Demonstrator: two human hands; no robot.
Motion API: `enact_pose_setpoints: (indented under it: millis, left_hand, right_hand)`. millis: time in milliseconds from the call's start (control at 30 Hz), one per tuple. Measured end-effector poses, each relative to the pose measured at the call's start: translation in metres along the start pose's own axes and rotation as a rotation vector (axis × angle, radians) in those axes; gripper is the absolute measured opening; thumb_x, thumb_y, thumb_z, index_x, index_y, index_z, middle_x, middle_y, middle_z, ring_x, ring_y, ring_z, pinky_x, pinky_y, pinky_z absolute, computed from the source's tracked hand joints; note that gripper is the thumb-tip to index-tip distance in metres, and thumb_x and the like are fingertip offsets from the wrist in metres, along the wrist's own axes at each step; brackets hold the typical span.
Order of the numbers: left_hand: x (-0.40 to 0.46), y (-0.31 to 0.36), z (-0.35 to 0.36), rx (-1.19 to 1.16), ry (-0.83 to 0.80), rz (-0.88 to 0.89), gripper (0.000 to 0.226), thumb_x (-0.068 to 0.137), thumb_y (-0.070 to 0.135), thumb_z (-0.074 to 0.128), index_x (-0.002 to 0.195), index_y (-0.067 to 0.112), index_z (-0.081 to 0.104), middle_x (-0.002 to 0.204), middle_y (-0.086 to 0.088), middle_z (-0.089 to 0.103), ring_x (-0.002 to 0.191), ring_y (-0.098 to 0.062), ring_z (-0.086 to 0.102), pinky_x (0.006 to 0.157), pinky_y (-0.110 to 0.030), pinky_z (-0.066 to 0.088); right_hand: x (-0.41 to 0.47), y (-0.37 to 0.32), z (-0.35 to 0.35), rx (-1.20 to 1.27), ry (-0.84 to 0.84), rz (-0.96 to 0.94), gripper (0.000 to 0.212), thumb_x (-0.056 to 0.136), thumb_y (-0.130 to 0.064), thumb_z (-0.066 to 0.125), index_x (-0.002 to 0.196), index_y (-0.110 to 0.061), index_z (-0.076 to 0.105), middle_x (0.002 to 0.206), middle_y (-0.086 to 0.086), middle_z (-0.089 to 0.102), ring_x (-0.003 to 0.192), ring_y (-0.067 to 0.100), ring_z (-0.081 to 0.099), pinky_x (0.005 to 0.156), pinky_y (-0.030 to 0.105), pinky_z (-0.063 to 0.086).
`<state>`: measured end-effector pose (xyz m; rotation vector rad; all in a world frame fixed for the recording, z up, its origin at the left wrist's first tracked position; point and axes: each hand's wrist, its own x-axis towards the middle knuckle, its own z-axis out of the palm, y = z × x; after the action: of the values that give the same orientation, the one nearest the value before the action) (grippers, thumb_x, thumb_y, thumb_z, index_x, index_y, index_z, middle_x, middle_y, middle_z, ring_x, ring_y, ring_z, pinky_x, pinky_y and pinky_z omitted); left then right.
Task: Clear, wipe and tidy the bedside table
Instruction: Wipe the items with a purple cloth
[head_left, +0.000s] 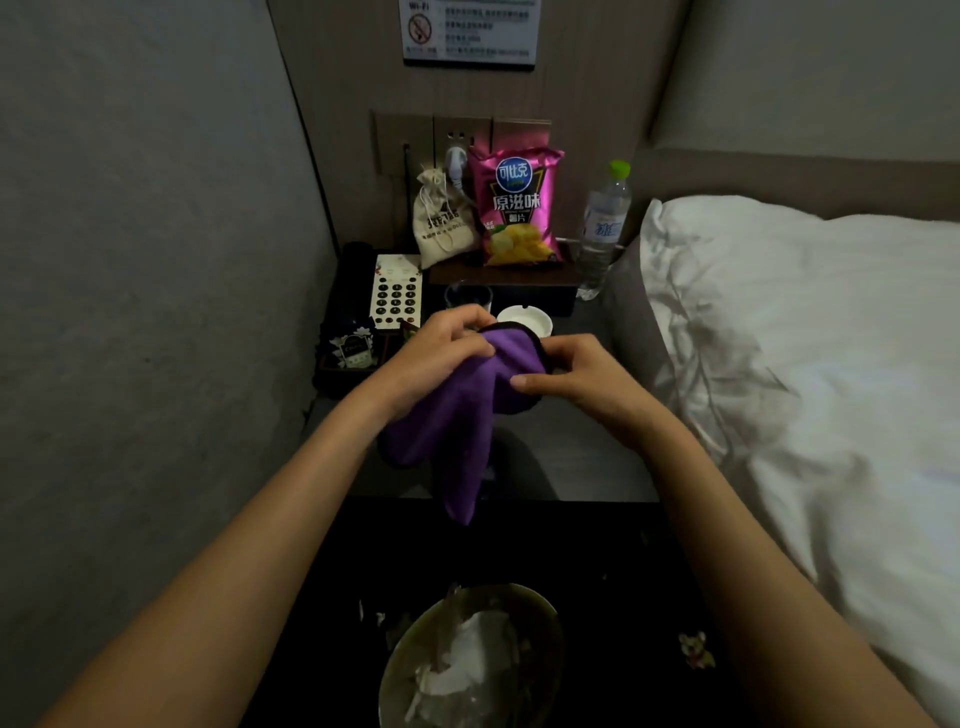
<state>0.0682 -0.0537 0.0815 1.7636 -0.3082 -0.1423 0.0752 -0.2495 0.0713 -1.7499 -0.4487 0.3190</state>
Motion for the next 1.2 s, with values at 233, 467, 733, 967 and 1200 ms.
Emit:
enact_pose_setpoints:
  millis: [233, 467, 733, 967, 1200]
  left_hand:
    - [-0.003, 0.017, -0.003, 0.244, -0.069, 0.092, 0.019, 0.091, 0.007, 0.063, 0.078, 0.021, 0.064, 0.063, 0.015, 0.063, 0.060, 0.010, 0.054, 0.062, -0.009, 0.038]
    - [-0.011, 0.017, -0.024, 0.208, 0.120, 0.099, 0.008, 0.097, 0.011, 0.055, 0.093, 0.005, 0.059, 0.072, -0.006, 0.053, 0.063, -0.008, 0.047, 0.059, -0.016, 0.035]
    - [-0.024, -0.008, -0.048, 0.152, 0.243, -0.038, 0.023, 0.100, 0.021, 0.050, 0.078, 0.026, 0.056, 0.065, 0.012, 0.053, 0.054, 0.002, 0.048, 0.045, -0.016, 0.038]
    - [-0.029, -0.018, -0.050, 0.003, 0.238, -0.164, 0.027, 0.100, 0.023, 0.049, 0.074, 0.025, 0.054, 0.063, 0.012, 0.048, 0.056, -0.005, 0.043, 0.047, -0.018, 0.033]
    - [-0.024, -0.037, -0.044, 0.182, 0.246, -0.109, 0.019, 0.096, 0.009, 0.056, 0.079, 0.018, 0.058, 0.077, 0.004, 0.056, 0.064, -0.001, 0.055, 0.049, -0.021, 0.052]
  right_hand:
    - [-0.004, -0.006, 0.012, -0.060, -0.051, 0.024, 0.029, 0.087, -0.008, 0.069, 0.104, 0.015, 0.064, 0.103, 0.034, 0.066, 0.090, 0.032, 0.061, 0.080, 0.045, 0.046]
    - [-0.014, 0.018, -0.004, -0.079, -0.052, 0.149, 0.030, 0.082, -0.007, 0.074, 0.098, 0.016, 0.063, 0.096, 0.030, 0.066, 0.089, 0.026, 0.055, 0.083, 0.043, 0.041]
    - [-0.029, 0.013, -0.042, -0.184, 0.135, 0.078, 0.004, 0.085, 0.006, 0.067, 0.087, 0.003, 0.065, 0.070, 0.007, 0.061, 0.063, 0.009, 0.055, 0.060, 0.022, 0.045]
    - [-0.031, -0.016, -0.063, -0.186, 0.223, 0.032, 0.009, 0.082, -0.004, 0.073, 0.079, -0.012, 0.072, 0.070, 0.010, 0.066, 0.063, 0.019, 0.050, 0.058, 0.028, 0.037]
    - [-0.016, 0.005, -0.066, -0.296, 0.264, 0.109, 0.008, 0.085, -0.003, 0.071, 0.091, 0.003, 0.071, 0.060, 0.004, 0.060, 0.041, -0.001, 0.045, 0.043, 0.009, 0.035]
